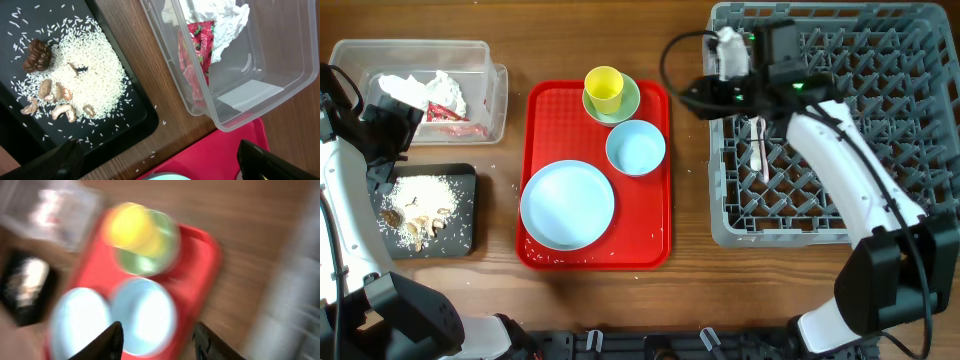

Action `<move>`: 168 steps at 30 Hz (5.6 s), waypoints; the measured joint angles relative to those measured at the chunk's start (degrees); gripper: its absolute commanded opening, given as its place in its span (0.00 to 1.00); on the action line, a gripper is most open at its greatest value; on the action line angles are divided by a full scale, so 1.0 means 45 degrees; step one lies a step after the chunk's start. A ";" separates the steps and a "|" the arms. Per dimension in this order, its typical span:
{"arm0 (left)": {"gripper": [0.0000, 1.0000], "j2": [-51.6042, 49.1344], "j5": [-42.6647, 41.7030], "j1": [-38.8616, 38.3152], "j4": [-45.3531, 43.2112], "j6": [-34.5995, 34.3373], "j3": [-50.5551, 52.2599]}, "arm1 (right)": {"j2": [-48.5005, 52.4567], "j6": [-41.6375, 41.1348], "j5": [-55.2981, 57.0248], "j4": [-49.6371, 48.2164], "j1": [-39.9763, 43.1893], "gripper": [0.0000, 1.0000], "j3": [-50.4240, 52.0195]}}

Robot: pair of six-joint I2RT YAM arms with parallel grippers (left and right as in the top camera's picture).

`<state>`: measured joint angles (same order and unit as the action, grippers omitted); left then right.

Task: Sort waste into correct bins and load items into the dishwasher rack
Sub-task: 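Reach the right gripper to the small light-blue bowl and grasp its rim, then carry the bowl to the rack and set it upside down, then reach the right gripper to the large light-blue plate and grasp its rim, then lift the plate and stand it upright at the rack's back-left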

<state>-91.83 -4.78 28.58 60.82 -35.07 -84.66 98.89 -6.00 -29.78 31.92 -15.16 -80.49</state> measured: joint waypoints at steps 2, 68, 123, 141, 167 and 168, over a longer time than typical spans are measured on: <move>1.00 0.0000 0.0000 0.0000 0.0000 0.0000 0.0000 | -0.0010 -0.0121 0.0029 -0.0670 -0.0908 0.67 0.0000; 1.00 0.0000 0.0000 0.0000 0.0000 0.0000 0.0000 | 0.2982 -0.3181 -0.9403 -0.1069 0.7694 0.04 -0.1904; 1.00 0.0000 0.0000 0.0000 0.0005 0.0000 0.0000 | 0.1797 -0.1588 0.3925 0.0029 -0.5071 0.66 -0.1768; 1.00 0.0000 0.0000 0.0000 0.0000 0.0000 0.0000 | 0.5338 -0.2584 0.3657 0.3521 -0.6766 0.13 -0.1739; 1.00 0.0000 0.0000 0.0000 0.0000 0.0000 0.0000 | -0.0393 -0.3512 1.1113 0.5824 0.1195 0.04 -0.4838; 1.00 0.0000 0.0000 0.0000 0.0000 0.0000 0.0000 | -0.0384 -0.3711 1.1730 0.5581 0.1355 0.04 -0.4668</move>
<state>-91.83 -4.78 28.58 60.82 -35.07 -84.66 97.17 -22.70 23.00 57.04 -9.06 -101.49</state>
